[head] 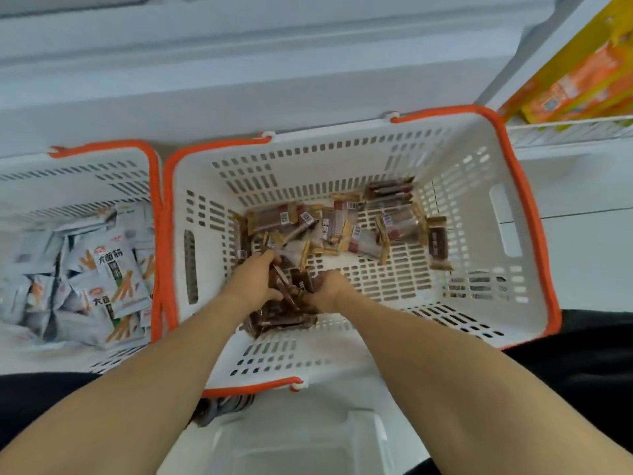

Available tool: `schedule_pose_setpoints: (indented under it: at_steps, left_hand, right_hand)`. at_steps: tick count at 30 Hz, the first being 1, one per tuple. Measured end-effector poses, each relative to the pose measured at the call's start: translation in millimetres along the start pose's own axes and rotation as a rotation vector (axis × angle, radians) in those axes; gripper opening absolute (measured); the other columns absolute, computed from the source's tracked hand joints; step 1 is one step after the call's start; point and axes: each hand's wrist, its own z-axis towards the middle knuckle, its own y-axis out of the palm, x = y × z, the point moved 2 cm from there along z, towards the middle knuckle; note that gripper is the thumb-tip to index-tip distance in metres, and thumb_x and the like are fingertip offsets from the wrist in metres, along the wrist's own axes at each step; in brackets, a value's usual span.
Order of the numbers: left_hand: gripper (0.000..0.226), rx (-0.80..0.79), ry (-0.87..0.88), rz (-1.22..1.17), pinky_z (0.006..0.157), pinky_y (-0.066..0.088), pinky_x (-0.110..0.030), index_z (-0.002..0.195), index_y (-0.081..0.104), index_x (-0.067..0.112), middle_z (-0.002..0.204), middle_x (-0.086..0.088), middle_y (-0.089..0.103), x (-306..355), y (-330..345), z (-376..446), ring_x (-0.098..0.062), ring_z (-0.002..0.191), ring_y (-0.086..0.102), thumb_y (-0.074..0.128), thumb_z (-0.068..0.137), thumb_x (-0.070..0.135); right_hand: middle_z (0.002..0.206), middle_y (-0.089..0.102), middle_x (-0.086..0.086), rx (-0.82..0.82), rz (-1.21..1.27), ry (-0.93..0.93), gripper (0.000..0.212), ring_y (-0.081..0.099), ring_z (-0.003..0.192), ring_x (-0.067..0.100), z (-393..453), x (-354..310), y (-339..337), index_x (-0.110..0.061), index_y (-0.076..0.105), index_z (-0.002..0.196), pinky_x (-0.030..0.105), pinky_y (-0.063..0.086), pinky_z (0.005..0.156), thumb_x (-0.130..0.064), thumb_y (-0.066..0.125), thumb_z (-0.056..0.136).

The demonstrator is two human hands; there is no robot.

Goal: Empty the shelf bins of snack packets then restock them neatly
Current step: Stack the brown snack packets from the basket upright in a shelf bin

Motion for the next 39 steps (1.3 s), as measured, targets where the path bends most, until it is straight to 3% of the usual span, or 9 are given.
schedule_pose_setpoints:
  at_steps: [4, 7, 11, 13, 16, 22, 27, 32, 39]
  left_hand:
    - [0.026, 0.058, -0.034, -0.167, 0.063, 0.042, -0.015, 0.088, 0.058, 0.023, 0.085, 0.010, 0.061, 1.9, -11.5, -12.1, -0.005, 0.078, 0.060, 0.083, 0.081, 0.021]
    - [0.027, 0.025, -0.057, -0.331, 0.081, 0.055, -0.032, 0.090, 0.063, 0.022, 0.087, 0.007, 0.070, 2.9, -15.9, -22.1, -0.009, 0.082, 0.065, 0.082, 0.080, 0.038]
    - [0.030, 0.159, -0.111, -0.435, 0.075, 0.054, -0.035, 0.089, 0.064, 0.021, 0.085, 0.002, 0.071, 6.7, -26.8, -37.7, -0.019, 0.083, 0.069, 0.076, 0.084, 0.048]
    - [0.019, 0.256, -0.072, -0.456, 0.068, 0.049, -0.027, 0.093, 0.063, 0.019, 0.091, 0.000, 0.069, 9.0, -30.7, -46.9, -0.023, 0.088, 0.067, 0.078, 0.085, 0.027]
    - [0.050, 0.314, -0.052, -0.558, 0.066, 0.046, -0.019, 0.120, 0.056, 0.024, 0.109, 0.007, 0.059, 8.8, -32.4, -56.9, -0.012, 0.089, 0.062, 0.082, 0.080, 0.011]
    - [0.055, 0.212, -0.188, -1.209, 0.098, 0.054, -0.046, 0.134, 0.053, 0.007, 0.122, -0.015, 0.064, 9.9, -19.1, -66.3, -0.032, 0.109, 0.067, 0.076, 0.084, 0.002]
    - [0.042, 0.195, -0.248, -1.455, 0.099, 0.053, -0.052, 0.126, 0.063, 0.002, 0.116, -0.020, 0.071, 19.9, -25.2, -64.9, -0.036, 0.111, 0.066, 0.068, 0.092, 0.027]
    - [0.043, 0.074, -0.194, -1.449, 0.088, 0.058, -0.048, 0.127, 0.062, 0.007, 0.118, -0.020, 0.071, 26.0, -28.4, -58.1, -0.034, 0.108, 0.068, 0.048, 0.102, 0.039]
    - [0.050, -0.170, -0.155, -1.332, 0.100, 0.051, -0.051, 0.131, 0.061, 0.012, 0.120, -0.019, 0.070, 20.9, -17.0, -53.8, -0.035, 0.113, 0.067, 0.042, 0.102, 0.048]
  right_hand:
    - [0.093, 0.059, 0.010, -0.029, 0.073, -0.001, 0.019, 0.056, 0.081, 0.022, -5.1, -8.9, -16.1, -0.006, 0.062, 0.104, 0.024, 0.045, 0.062, -0.012, 0.070, 0.089]
    - [0.093, 0.061, 0.009, -0.106, 0.194, 0.008, 0.033, 0.060, 0.072, 0.019, -17.7, -20.1, -37.7, -0.003, 0.055, 0.123, 0.021, 0.048, 0.045, -0.010, 0.067, 0.093]
    - [0.108, 0.064, 0.007, -0.070, 0.352, -0.081, 0.044, 0.065, 0.071, 0.019, -25.6, -23.5, -55.7, -0.007, 0.054, 0.135, 0.030, 0.055, 0.061, -0.013, 0.064, 0.092]
    - [0.101, 0.068, 0.012, -0.072, 0.461, -0.114, 0.035, 0.060, 0.066, 0.021, -34.6, -22.3, -64.6, -0.011, 0.059, 0.125, 0.033, 0.051, 0.057, -0.016, 0.068, 0.091]
    - [0.084, 0.068, 0.011, -0.106, 0.540, -0.140, 0.018, 0.059, 0.061, 0.019, -44.6, -18.3, -72.6, -0.006, 0.071, 0.102, 0.030, 0.046, 0.052, -0.019, 0.074, 0.090]
    - [0.097, 0.072, 0.007, -0.051, 0.375, -0.278, 0.047, 0.068, 0.075, 0.016, -58.5, -18.8, -79.0, -0.010, 0.063, 0.117, 0.026, 0.057, 0.063, -0.020, 0.086, 0.078]
    - [0.096, 0.071, 0.009, -0.062, 0.420, -0.335, 0.029, 0.060, 0.083, 0.020, -66.0, -32.3, -93.3, -0.007, 0.070, 0.108, 0.027, 0.043, 0.062, -0.011, 0.081, 0.081]
    - [0.109, 0.076, 0.009, -0.203, 0.368, -0.307, 0.036, 0.067, 0.095, 0.021, -71.2, -44.4, -97.2, -0.007, 0.071, 0.114, 0.030, 0.051, 0.071, -0.016, 0.084, 0.081]
    - [0.085, 0.074, 0.008, -0.106, 0.228, -0.300, 0.049, 0.068, 0.059, 0.010, -61.4, -58.6, -80.2, 0.000, 0.068, 0.108, 0.018, 0.050, 0.049, -0.018, 0.092, 0.069]
